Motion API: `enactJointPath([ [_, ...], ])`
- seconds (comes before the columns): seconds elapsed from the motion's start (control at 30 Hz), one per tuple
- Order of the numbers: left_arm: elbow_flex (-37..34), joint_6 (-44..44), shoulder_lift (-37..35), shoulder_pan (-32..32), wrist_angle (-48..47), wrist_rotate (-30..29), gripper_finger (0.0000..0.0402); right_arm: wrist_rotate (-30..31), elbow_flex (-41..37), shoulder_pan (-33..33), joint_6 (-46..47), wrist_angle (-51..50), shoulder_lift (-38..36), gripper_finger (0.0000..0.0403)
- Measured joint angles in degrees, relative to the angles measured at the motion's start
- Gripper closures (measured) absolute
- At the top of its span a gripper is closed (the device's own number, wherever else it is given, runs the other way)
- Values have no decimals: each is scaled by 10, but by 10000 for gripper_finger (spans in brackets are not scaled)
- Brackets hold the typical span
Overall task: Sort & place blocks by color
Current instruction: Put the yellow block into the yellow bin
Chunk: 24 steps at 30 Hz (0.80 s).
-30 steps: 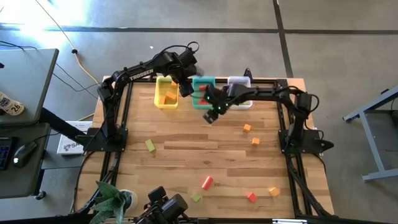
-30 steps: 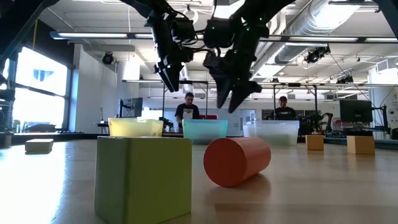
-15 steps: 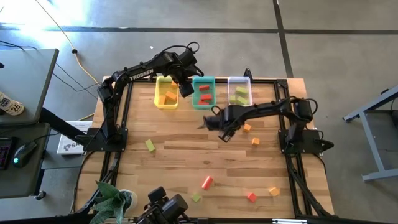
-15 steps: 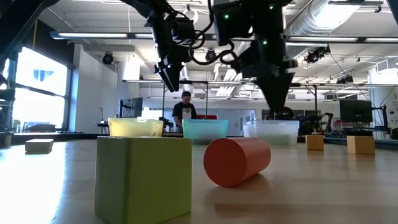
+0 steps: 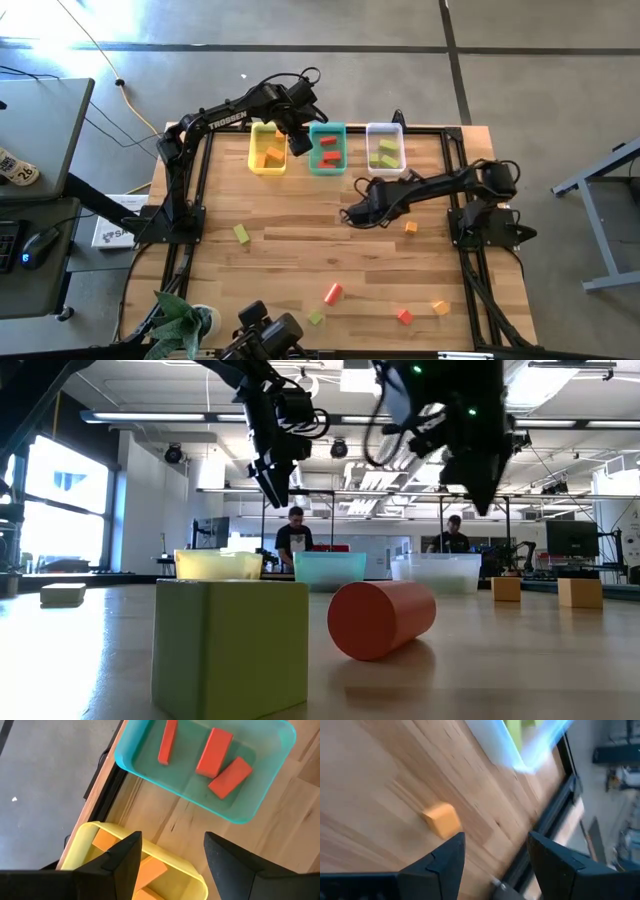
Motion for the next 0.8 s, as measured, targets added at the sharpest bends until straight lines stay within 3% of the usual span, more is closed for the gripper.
enactJointPath([
  [0.17,0,-10,1,0,2,4,200,-23,-85,-1,23,20,-93,203],
  [0.53,0,-12,1,-3,4,4,200,-138,-267,-58,30,259,-358,203],
  [0.8,0,-11,1,-11,4,6,200,-148,-319,-114,116,369,-424,201],
])
